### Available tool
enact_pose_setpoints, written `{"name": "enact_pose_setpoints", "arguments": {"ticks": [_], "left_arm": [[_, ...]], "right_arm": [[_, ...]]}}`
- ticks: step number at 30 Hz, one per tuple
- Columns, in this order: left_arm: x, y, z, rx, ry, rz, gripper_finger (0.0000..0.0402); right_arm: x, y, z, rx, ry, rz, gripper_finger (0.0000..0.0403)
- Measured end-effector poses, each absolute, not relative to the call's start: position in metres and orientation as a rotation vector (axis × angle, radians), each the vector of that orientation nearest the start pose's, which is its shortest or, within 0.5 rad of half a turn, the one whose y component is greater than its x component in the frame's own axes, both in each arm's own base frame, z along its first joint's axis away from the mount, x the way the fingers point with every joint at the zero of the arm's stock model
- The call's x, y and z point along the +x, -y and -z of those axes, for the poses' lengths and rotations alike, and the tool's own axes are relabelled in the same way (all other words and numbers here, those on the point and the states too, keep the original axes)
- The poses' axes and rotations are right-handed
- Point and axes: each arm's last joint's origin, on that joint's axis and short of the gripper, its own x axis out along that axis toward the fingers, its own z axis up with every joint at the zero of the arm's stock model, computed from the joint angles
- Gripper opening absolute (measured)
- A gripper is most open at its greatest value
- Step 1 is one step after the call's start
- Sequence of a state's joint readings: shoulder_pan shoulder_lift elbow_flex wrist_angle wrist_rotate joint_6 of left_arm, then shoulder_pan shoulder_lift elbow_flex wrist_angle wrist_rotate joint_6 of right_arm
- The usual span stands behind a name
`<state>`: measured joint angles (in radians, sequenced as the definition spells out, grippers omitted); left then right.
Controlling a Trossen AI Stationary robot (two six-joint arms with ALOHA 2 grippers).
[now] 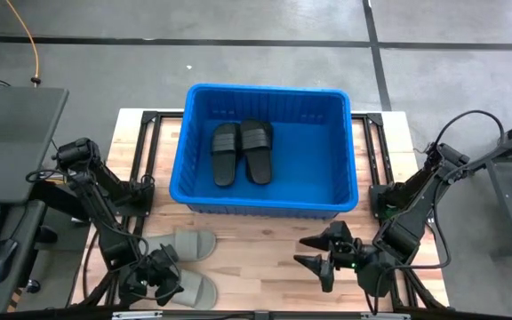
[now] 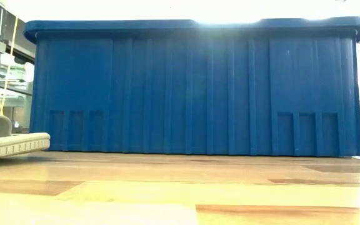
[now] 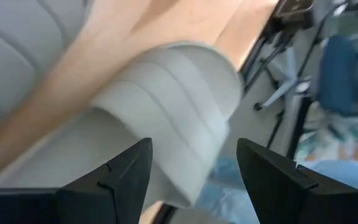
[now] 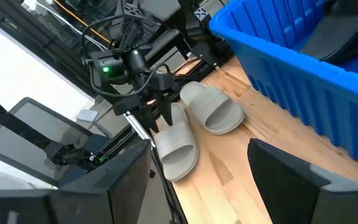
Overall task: Pick and place slides into bin
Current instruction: Put the bottom gray slide into the blue bin
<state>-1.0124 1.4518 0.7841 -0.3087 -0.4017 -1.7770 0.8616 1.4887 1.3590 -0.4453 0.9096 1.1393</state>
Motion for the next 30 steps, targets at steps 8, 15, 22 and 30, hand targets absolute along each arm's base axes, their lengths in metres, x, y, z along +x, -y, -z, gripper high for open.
{"name": "enact_pose_setpoints", "arguments": {"ticks": [8,15,22,30], "left_arm": [[0.144,0.222,-0.177,-0.953,-1.184,-0.244,0.0227],[0.149,0.222,-0.179,-0.975,-1.033,-0.257,0.0227],[0.152,0.228,-0.164,-0.992,-1.054,-0.301,0.0227],[0.162,0.239,-0.159,-1.061,-0.926,-0.262,0.0227]], "right_arm": [[0.226,-0.229,-0.348,0.668,-0.285,0.234,0.0257],[0.227,-0.228,-0.348,0.661,-0.282,0.240,0.0257],[0.227,-0.228,-0.348,0.637,-0.282,0.239,0.0257],[0.227,-0.228,-0.348,0.632,-0.285,0.239,0.0257]]}}
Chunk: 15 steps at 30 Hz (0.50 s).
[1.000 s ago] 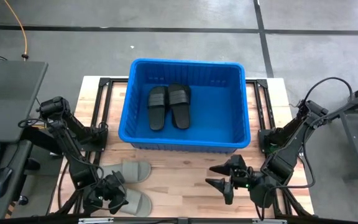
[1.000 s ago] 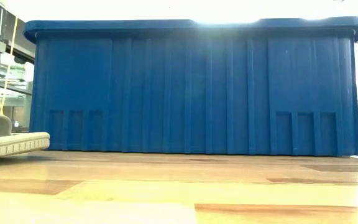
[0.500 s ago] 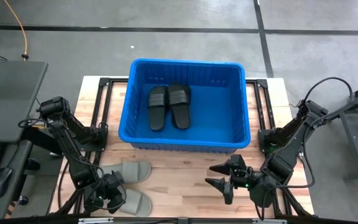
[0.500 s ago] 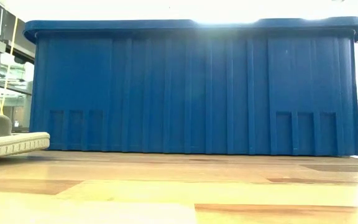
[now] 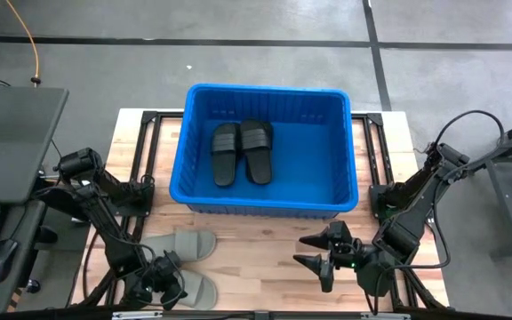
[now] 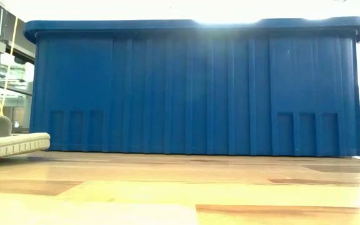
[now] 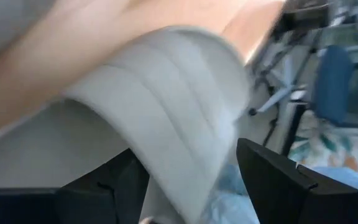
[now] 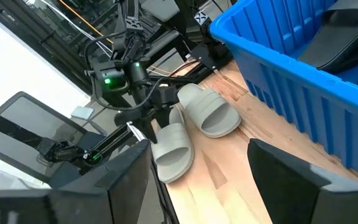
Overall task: Pick and place slides into bin
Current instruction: Put the bottom gray slide into the blue bin
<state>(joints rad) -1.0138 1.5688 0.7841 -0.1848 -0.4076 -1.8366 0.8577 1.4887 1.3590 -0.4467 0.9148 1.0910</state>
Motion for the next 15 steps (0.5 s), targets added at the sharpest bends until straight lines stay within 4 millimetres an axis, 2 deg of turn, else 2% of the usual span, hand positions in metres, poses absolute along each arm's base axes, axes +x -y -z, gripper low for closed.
{"name": "enact_pose_setpoints", "arguments": {"ticks": [4,7,10,15], "left_arm": [[0.1641,0.2390,-0.1607,-1.060,-0.863,-0.261,0.0217],[0.1643,0.2389,-0.1607,-1.064,-0.855,-0.265,0.0188],[0.1646,0.2392,-0.1584,-1.056,-0.854,-0.271,0.0137],[0.1681,0.2393,-0.1546,-1.040,-0.830,-0.277,0.0021]], "right_arm": [[0.2274,-0.2267,-0.3474,0.627,-0.287,0.244,0.0257],[0.2284,-0.2257,-0.3473,0.626,-0.287,0.248,0.0257],[0.2286,-0.2255,-0.3473,0.626,-0.285,0.250,0.0257],[0.2285,-0.2255,-0.3474,0.630,-0.282,0.252,0.0257]]}}
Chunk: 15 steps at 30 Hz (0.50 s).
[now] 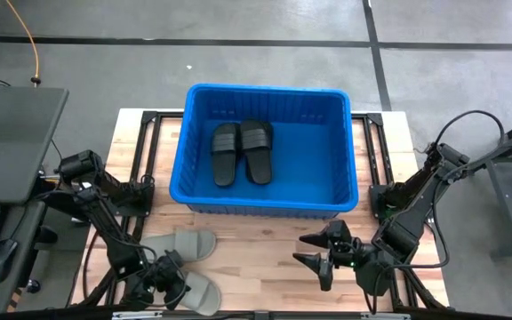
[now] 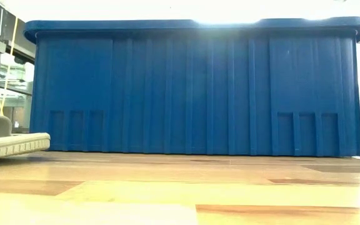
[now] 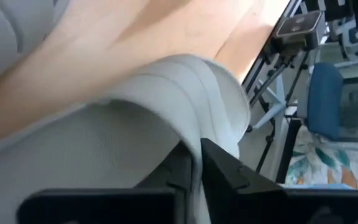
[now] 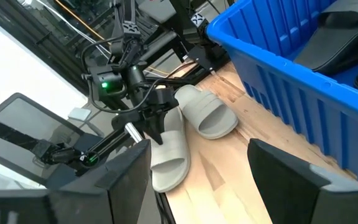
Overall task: Pick and place slides into bin
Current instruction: Put the bottom gray slide into the blue bin
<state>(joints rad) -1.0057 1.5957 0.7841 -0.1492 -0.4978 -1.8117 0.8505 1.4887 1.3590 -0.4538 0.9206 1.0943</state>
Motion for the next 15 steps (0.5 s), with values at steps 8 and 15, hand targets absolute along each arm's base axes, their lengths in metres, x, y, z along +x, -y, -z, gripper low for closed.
{"name": "enact_pose_setpoints", "arguments": {"ticks": [8,15], "left_arm": [[0.181,0.239,-0.161,-1.051,-0.669,-0.245,0.0007],[0.188,0.246,-0.175,-1.149,-0.463,-0.188,0.0005]], "right_arm": [[0.228,-0.225,-0.347,0.619,-0.278,0.267,0.0257],[0.228,-0.224,-0.346,0.603,-0.269,0.284,0.0257]]}}
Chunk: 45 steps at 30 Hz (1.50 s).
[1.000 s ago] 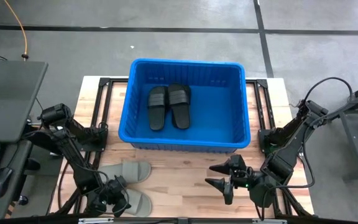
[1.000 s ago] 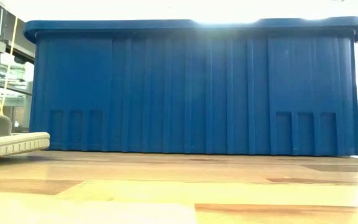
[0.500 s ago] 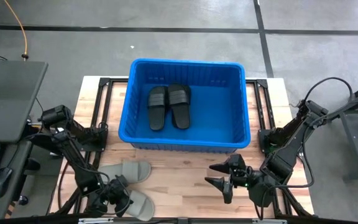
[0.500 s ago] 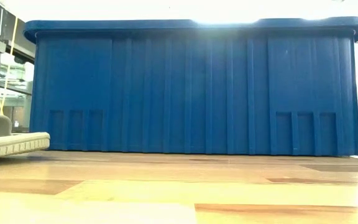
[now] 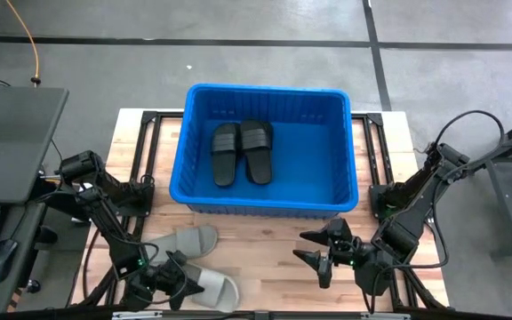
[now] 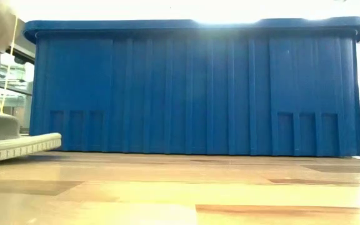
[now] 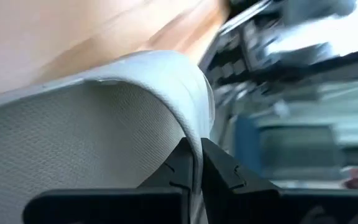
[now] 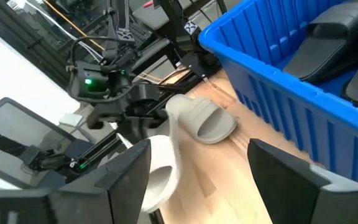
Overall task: Pick and place slides into bin
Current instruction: Put the bottom gray slide into the blue bin
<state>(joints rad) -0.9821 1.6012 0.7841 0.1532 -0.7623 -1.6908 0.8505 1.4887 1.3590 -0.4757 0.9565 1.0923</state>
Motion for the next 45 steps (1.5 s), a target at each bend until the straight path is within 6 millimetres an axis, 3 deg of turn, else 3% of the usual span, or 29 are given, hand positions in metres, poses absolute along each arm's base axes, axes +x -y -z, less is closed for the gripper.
{"name": "enact_pose_setpoints", "arguments": {"ticks": [10,15,23,31,39,45], "left_arm": [[0.199,0.252,-0.222,-1.259,0.029,-0.125,0.0002],[0.205,0.244,-0.247,-1.248,0.196,-0.111,0.0002],[0.243,0.215,-0.305,-1.101,0.428,-0.177,0.0001],[0.285,0.175,-0.350,-0.895,0.583,-0.124,0.0000],[0.307,0.140,-0.355,-0.869,0.635,-0.150,0.0000],[0.321,0.116,-0.351,-0.879,0.633,-0.151,0.0000]], "right_arm": [[0.219,-0.229,-0.353,0.462,-0.119,0.384,0.0257],[0.217,-0.230,-0.353,0.440,-0.103,0.402,0.0257],[0.229,-0.221,-0.352,0.516,-0.155,0.371,0.0257],[0.235,-0.218,-0.351,0.531,-0.192,0.340,0.0257],[0.230,-0.227,-0.355,0.399,-0.158,0.321,0.0257],[0.239,-0.216,-0.355,0.357,-0.158,0.366,0.0257]]}}
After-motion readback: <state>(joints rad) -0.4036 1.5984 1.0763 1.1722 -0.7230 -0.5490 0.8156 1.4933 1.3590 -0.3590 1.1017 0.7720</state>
